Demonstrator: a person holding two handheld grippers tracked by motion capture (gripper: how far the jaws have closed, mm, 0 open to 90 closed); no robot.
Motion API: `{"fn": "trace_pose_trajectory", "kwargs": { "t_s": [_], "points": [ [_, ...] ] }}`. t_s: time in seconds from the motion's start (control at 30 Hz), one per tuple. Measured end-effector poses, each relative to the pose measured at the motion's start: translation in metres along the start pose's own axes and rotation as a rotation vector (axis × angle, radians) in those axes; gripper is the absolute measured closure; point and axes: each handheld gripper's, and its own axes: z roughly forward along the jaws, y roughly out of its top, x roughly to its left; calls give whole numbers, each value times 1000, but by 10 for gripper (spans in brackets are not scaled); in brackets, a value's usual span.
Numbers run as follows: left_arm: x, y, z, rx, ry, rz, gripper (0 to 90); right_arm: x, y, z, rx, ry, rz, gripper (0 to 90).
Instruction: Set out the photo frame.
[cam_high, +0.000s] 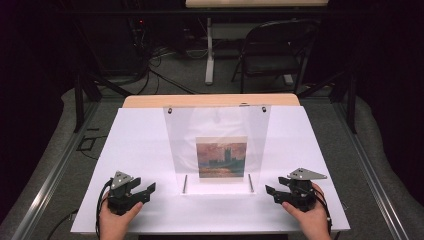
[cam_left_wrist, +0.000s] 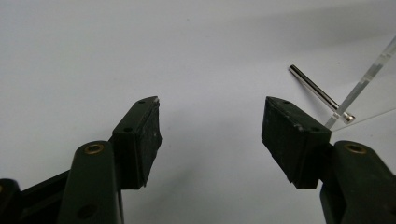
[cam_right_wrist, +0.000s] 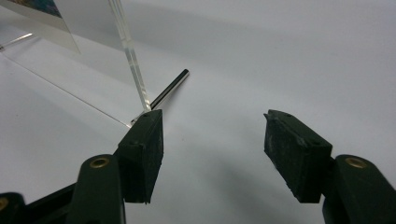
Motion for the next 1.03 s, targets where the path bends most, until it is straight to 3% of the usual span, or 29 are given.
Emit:
{"fn": "trace_pose_trajectory", "kwargs": {
  "t_s": [0.07,0.13,0.53,1.03],
  "points": [
    [-2,0,1,0,-5,12,375,-1,-1,1,3,11,26,375],
    [-3,0,2,5,-9,25,374,-2,-2,1,11,11,21,375],
    [-1,-1,6,38,-31,14,375,-5,-4,2,12,35,60,375],
    [0,0,7,36,-41,-4,375,-10,-6,-1,14,32,84,375]
  ]
}}
